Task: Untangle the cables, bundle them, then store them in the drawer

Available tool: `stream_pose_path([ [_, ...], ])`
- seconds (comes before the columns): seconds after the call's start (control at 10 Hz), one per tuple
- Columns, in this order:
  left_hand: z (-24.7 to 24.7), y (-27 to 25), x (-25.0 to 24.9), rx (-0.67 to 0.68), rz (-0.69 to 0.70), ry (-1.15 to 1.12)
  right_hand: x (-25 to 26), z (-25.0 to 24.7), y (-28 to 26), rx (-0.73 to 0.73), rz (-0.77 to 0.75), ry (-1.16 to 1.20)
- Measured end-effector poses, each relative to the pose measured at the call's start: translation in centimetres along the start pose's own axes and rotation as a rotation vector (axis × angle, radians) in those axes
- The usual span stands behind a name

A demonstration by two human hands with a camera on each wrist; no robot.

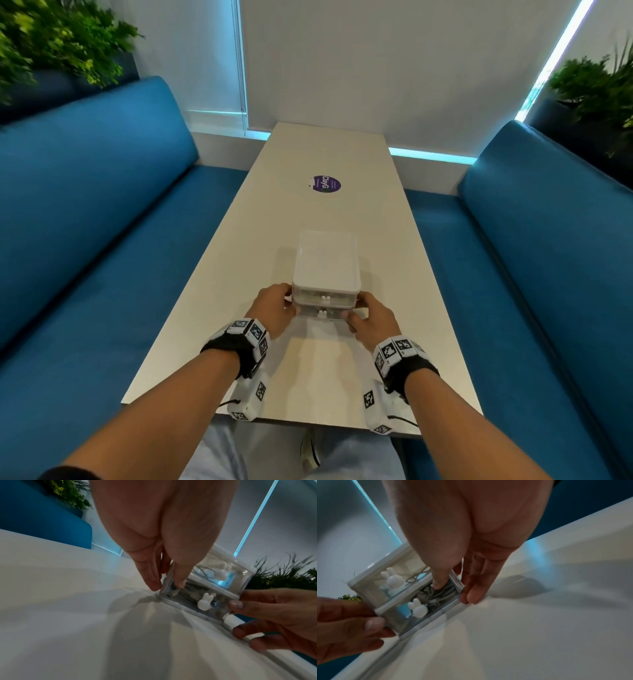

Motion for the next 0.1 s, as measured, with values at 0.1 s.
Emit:
stream_pose_path([
  [0.1, -0.02, -2.01, 0.81, 0.006, -0.075, -0.047, -0.16, 0.46, -2.21, 0.049, 0.096, 0.125],
])
Point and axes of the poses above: each hand's wrist, its own y-axis towards the middle knuckle, its own z-axis out of the palm, x = y × z, the point moved 2 cm from there along y, towards the middle knuckle, and after that the axes turned 8 degrees about -y, right-handed, at the moved point
